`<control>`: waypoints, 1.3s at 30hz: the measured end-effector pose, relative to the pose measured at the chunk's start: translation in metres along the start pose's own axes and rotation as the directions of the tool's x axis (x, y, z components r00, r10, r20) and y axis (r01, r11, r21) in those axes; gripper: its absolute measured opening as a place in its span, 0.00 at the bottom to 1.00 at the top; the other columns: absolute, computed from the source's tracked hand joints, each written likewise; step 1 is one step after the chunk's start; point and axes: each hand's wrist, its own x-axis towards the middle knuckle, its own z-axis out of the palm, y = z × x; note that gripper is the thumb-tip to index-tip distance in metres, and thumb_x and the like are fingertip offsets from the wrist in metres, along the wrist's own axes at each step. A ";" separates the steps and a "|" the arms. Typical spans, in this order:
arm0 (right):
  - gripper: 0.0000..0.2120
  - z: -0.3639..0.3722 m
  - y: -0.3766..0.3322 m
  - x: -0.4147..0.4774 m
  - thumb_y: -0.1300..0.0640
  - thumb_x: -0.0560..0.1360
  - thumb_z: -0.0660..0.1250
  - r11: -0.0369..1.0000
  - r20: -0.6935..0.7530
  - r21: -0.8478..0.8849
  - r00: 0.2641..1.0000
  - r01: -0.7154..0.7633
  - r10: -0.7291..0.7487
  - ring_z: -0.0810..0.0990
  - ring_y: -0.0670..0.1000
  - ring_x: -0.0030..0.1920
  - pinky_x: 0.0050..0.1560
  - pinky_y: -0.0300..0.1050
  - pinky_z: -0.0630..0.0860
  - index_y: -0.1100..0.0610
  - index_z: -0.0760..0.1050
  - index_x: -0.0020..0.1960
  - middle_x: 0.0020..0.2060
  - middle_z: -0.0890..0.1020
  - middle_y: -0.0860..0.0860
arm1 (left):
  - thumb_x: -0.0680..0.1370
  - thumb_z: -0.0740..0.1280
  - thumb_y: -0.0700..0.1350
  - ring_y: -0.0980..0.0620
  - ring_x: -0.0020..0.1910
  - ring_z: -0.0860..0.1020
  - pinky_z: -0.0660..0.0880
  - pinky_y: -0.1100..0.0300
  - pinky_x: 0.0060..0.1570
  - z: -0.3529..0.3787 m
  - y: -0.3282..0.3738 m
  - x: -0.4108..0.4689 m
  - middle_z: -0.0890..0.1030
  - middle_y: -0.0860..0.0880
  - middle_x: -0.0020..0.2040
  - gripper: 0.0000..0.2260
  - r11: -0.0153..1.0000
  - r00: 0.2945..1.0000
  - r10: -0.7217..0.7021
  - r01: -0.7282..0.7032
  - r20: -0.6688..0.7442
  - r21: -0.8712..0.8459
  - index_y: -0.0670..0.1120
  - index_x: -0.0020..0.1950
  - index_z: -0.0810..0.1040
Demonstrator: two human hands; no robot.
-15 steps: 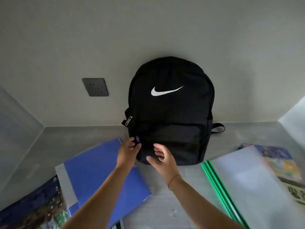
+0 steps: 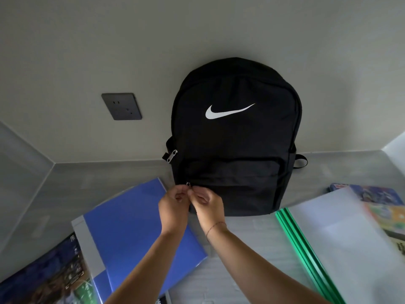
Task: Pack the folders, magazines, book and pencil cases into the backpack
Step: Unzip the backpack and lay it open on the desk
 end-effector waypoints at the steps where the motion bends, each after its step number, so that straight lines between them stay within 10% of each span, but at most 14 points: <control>1: 0.07 0.005 0.000 0.001 0.54 0.72 0.71 1.000 -0.015 0.011 1.000 -0.011 0.011 0.83 0.46 0.49 0.54 0.42 0.80 0.53 0.81 0.50 0.46 0.85 0.50 | 0.76 0.65 0.36 0.56 0.41 0.81 0.73 0.71 0.33 -0.001 0.000 -0.001 0.83 0.52 0.40 0.10 1.000 1.000 0.000 0.000 0.002 0.002 0.51 0.45 0.80; 18: 0.06 0.000 -0.010 0.002 0.59 0.77 0.64 0.940 -0.049 -0.314 0.986 0.135 -0.158 0.83 0.49 0.38 0.43 0.44 0.82 0.54 0.79 0.45 0.36 0.82 0.49 | 0.75 0.68 0.53 0.58 0.45 0.77 0.73 0.62 0.45 0.004 0.016 0.030 0.78 0.56 0.44 0.11 0.997 0.996 -0.063 0.066 0.065 -0.046 0.48 0.52 0.76; 34: 0.05 -0.092 -0.012 0.011 0.56 0.74 0.67 0.882 -0.418 -0.428 0.823 0.196 -0.385 0.83 0.51 0.36 0.43 0.53 0.81 0.54 0.81 0.45 0.35 0.84 0.50 | 0.75 0.69 0.51 0.56 0.43 0.78 0.74 0.59 0.47 0.004 0.020 0.042 0.79 0.55 0.40 0.10 1.000 1.000 -0.008 0.008 0.013 -0.010 0.45 0.49 0.79; 39: 0.05 -0.135 -0.022 0.005 0.57 0.74 0.68 0.920 -0.485 -0.358 0.811 0.158 -0.328 0.83 0.51 0.40 0.47 0.46 0.80 0.56 0.81 0.47 0.35 0.83 0.49 | 0.74 0.70 0.49 0.52 0.46 0.76 0.76 0.52 0.52 0.008 0.025 0.029 0.76 0.52 0.47 0.10 0.960 0.962 0.248 -0.228 -0.118 0.160 0.46 0.51 0.76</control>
